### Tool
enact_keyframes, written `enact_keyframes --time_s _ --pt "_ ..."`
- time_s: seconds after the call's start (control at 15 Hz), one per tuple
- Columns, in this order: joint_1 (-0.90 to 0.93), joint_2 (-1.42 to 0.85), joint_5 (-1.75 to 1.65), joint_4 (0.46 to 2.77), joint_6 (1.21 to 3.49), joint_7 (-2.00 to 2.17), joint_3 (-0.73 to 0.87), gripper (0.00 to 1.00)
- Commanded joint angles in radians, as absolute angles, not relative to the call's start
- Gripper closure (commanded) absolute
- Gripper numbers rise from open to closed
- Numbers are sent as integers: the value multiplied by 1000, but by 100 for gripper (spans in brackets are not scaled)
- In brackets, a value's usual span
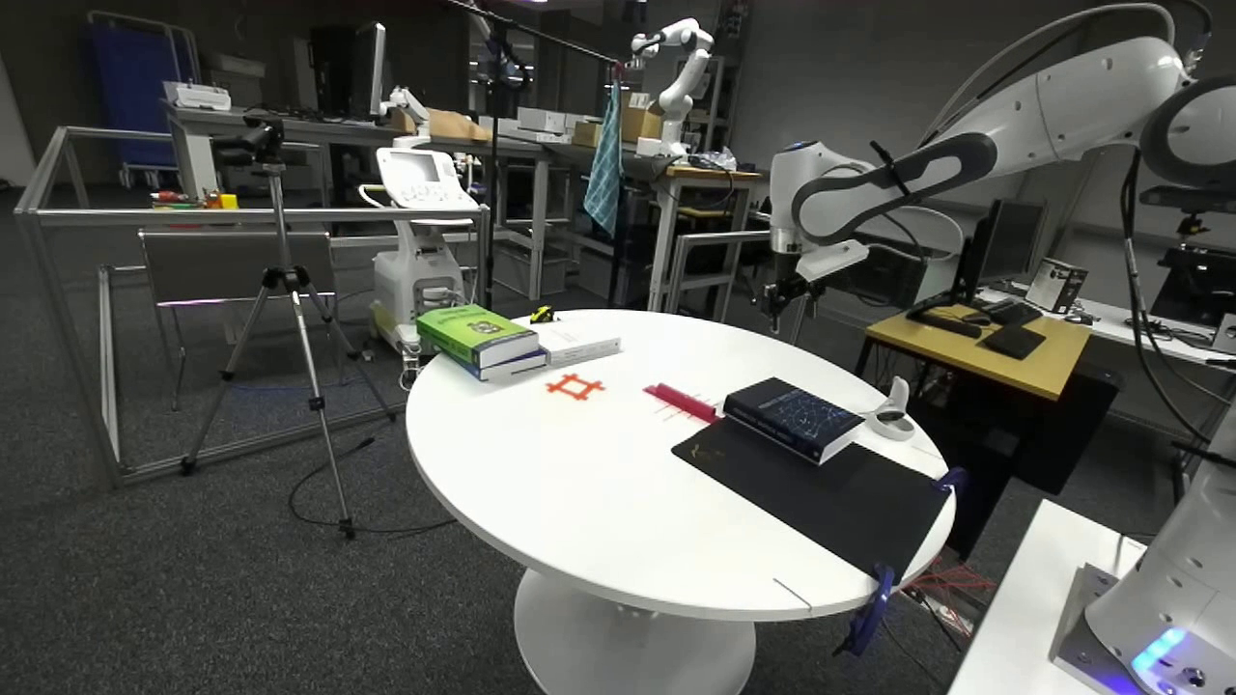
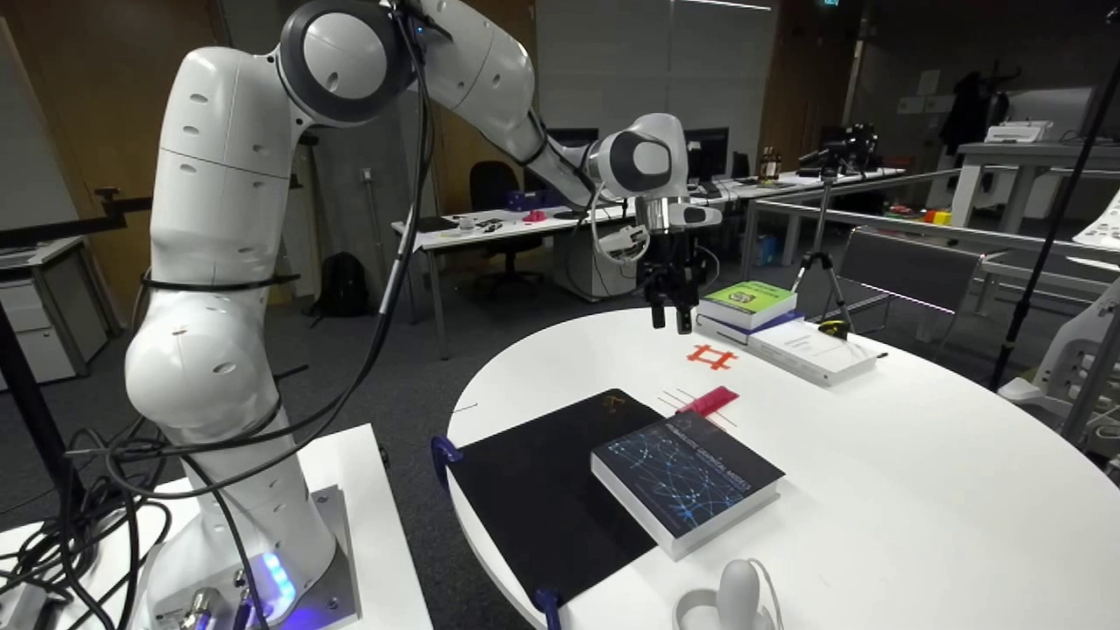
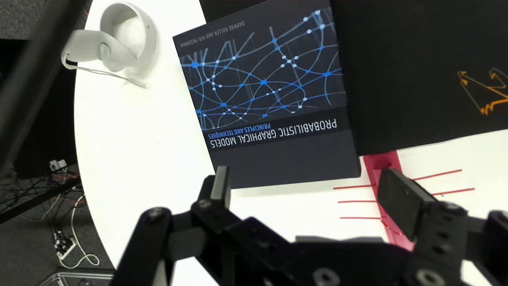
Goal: Close the hardcover book
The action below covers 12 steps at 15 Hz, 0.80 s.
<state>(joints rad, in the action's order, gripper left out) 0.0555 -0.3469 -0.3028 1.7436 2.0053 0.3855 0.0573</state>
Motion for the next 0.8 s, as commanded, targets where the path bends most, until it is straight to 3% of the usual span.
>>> enact_keyframes --time_s 0.0,0.73 --pt "45 -238 -253 1808 2043 316 46 0" --pt "53 32 -192 1944 2081 243 -13 0"
